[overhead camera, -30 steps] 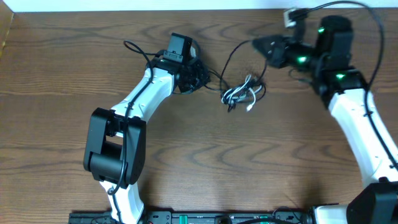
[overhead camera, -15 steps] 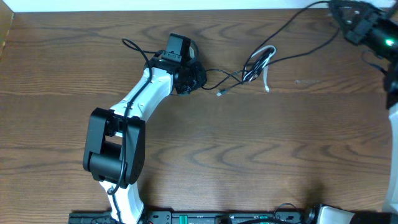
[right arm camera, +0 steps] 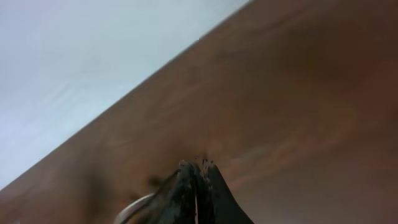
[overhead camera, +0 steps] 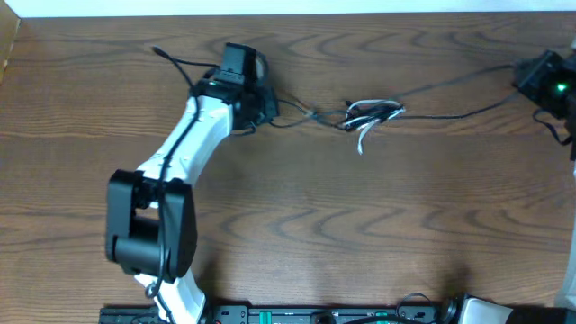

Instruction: Untangle cables

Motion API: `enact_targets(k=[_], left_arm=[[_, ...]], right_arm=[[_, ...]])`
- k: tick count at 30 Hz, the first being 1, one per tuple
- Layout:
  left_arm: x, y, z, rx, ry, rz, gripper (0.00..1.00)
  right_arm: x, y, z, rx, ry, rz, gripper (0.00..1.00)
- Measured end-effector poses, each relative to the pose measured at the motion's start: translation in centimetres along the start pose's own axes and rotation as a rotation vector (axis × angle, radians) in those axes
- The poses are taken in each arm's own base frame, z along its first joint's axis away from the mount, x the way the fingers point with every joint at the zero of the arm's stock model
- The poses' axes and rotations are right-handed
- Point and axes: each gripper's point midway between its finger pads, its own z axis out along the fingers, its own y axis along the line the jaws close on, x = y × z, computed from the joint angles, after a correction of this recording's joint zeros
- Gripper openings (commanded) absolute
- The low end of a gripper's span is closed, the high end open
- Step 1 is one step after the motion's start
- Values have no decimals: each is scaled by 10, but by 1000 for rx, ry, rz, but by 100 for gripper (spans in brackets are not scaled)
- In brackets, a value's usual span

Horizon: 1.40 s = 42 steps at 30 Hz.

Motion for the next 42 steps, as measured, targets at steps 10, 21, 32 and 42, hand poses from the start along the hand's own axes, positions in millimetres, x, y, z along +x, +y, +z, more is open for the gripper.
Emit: enact_targets(k=[10,21,32,42], left_arm=[[-18,65,-30,-130,-31,-10,7],[-82,28,-181,-44,-488,54,7],[-118,-41,-304,204,-903,184,7],[-132,-13,-364,84,-1124,108,7]], right_arm=[[4,-68,0,177,57,30,1],[30,22,37,-269,171,-259,5],[104,118,34,-511,294,-551,67],[224,136,51,-631,641,-800,79]])
